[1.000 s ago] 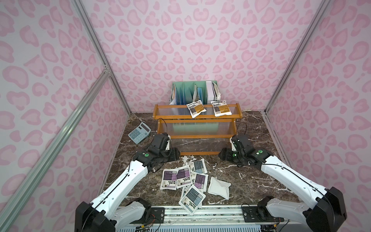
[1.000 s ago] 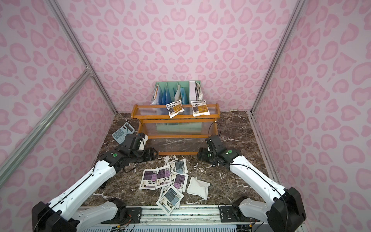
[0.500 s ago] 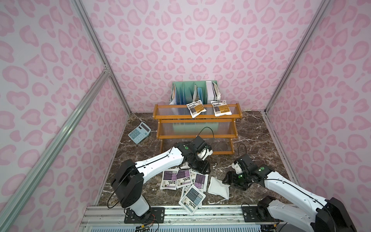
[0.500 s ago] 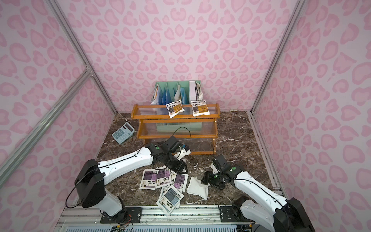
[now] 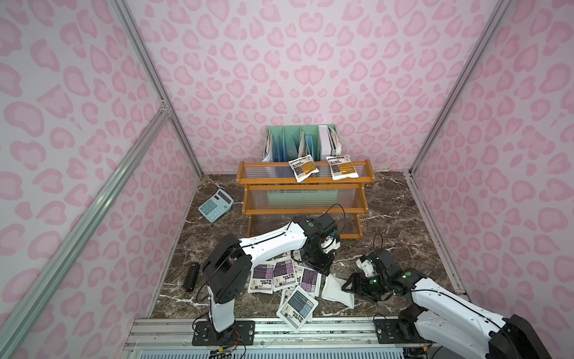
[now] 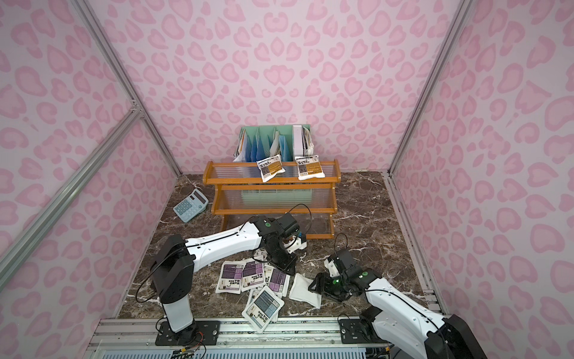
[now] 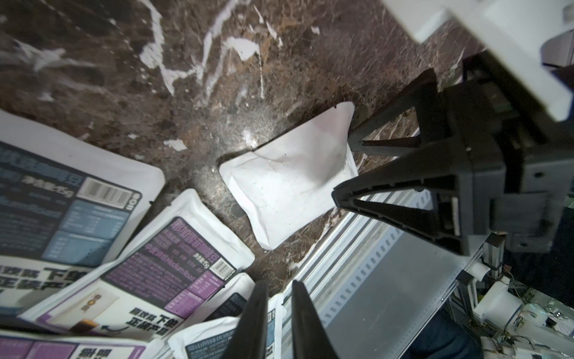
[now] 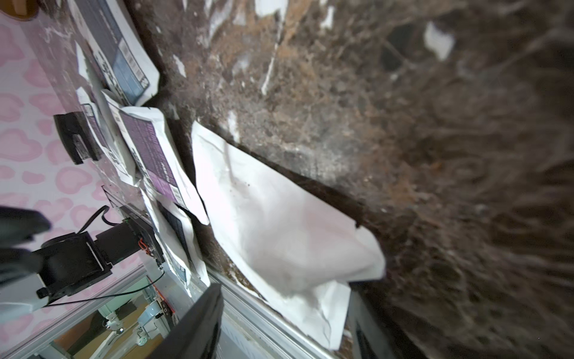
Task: Place the bagged coffee beans on the shelf by color
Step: Pick up the bagged coffee beans at the center of the board.
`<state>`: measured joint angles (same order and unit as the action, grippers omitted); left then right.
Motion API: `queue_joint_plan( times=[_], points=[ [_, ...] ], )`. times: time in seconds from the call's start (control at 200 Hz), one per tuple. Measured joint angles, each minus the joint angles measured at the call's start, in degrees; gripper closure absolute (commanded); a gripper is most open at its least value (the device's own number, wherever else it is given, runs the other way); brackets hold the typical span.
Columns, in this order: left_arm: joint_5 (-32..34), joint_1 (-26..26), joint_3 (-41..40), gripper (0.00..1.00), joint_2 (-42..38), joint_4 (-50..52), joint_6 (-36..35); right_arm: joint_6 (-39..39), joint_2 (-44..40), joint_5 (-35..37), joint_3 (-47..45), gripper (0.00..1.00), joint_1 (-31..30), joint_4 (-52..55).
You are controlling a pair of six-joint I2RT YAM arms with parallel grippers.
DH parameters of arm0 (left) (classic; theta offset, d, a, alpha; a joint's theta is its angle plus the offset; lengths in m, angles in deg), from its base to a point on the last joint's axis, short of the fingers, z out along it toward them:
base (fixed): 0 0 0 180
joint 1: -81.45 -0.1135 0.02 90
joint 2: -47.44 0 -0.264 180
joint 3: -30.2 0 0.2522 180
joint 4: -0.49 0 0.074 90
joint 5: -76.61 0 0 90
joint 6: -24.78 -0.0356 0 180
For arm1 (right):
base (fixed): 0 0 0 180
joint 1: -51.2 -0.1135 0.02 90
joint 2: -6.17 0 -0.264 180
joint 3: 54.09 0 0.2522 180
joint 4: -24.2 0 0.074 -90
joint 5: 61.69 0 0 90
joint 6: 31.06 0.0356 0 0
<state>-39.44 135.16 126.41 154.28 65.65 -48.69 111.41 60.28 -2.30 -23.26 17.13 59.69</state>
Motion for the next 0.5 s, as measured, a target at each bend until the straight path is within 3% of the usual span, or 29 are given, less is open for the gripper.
queue_joint_plan(
  times=[0.155, 0.5],
  points=[
    [0.5, 0.2, -0.2, 1.00, 3.7, 1.3, 0.0, 0.0, 0.4, -0.2, -0.5, 0.36, 0.0, -2.5],
    [1.6, 0.3, 3.0, 1.00, 10.9, 3.1, -2.4, -1.9, 5.7, 1.2, 2.1, 0.39, -0.1, -5.5]
  ],
)
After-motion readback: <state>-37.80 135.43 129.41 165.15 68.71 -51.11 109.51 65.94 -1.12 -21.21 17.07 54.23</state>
